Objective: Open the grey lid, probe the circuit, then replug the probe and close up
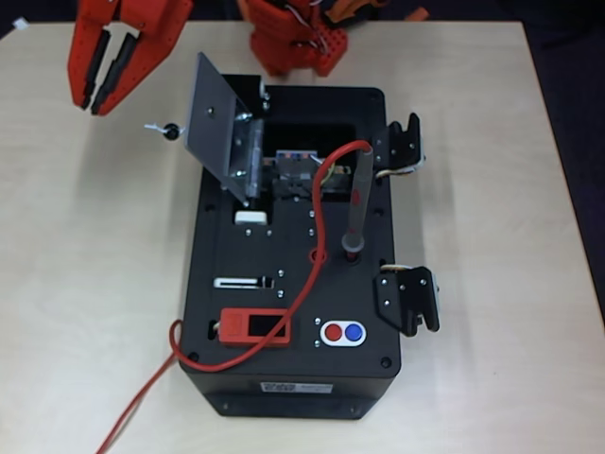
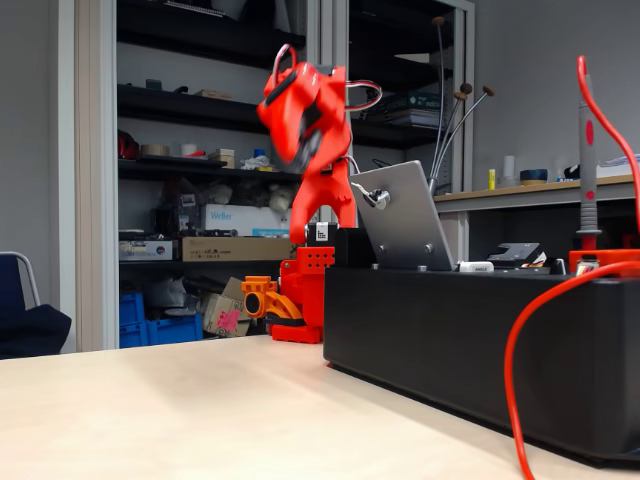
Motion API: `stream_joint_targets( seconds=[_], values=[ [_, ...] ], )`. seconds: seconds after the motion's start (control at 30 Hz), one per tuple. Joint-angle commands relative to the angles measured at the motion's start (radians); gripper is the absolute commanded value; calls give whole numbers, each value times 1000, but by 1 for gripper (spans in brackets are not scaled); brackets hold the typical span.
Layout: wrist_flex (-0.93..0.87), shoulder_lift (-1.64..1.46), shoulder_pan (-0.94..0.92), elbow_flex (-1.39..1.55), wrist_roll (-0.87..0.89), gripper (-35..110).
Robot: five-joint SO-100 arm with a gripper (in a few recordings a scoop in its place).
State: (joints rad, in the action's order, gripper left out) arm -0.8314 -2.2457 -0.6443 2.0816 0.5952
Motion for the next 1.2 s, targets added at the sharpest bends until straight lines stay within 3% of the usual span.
stream_joint_targets(
  seconds=[0.0, 0.57, 1.17],
  values=[
    [8, 37, -37, 2, -5, 0],
    [-51, 120, 107, -31, 198, 0],
    [-264, 112, 284, -161, 408, 0]
  ],
)
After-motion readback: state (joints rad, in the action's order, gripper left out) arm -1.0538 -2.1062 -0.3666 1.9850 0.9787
